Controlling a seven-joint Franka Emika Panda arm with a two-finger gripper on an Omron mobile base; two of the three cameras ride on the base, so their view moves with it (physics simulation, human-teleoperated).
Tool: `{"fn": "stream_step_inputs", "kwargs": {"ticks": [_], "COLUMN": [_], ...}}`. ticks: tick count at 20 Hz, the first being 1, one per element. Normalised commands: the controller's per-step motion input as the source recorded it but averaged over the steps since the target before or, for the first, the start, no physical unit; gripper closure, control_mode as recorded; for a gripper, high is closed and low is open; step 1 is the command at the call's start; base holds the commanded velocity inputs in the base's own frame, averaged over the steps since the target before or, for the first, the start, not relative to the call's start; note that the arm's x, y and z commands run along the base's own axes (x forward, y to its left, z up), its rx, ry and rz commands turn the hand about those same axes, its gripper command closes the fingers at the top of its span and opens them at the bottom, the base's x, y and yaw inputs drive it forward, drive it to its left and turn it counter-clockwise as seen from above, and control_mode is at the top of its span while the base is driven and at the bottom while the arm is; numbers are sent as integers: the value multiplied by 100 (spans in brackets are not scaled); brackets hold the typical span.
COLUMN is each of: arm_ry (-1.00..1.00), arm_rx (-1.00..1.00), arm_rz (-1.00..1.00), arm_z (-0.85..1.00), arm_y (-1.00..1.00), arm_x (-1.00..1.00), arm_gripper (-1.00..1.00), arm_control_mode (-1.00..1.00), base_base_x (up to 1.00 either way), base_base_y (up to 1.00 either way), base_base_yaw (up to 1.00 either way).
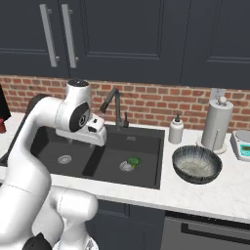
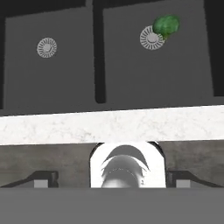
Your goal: Pick the broccoli from the sink and place it in the bowl. Then pick the bowl and place it in the microwave. Then close the microwave door and press the start button.
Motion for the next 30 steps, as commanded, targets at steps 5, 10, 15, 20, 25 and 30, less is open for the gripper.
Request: {"fn": "stream_step_inputs", "kwargs": {"ticks": [5, 10, 15, 20, 25, 30], "arm_ry": [4, 1, 10, 23, 11, 0], "arm_rx": [20, 13, 6, 1, 0, 6], "arm_rz": [-29, -28, -23, -15, -7, 0], "arm_z": [-45, -21, -33, -46, -42, -29], "arm_y": [-61, -50, -41, -27, -29, -41], "arm_x": [2, 35, 65, 78, 75, 32], "arm_gripper": [-100, -100, -100, -100, -100, -100], "arm_control_mode": [-100, -100, -100, -100, -100, -100], "base_base_x": [0, 0, 0, 0, 0, 0], "base_base_y": [0, 0, 0, 0, 0, 0], "base_base_yaw": [0, 0, 0, 0, 0, 0]}}
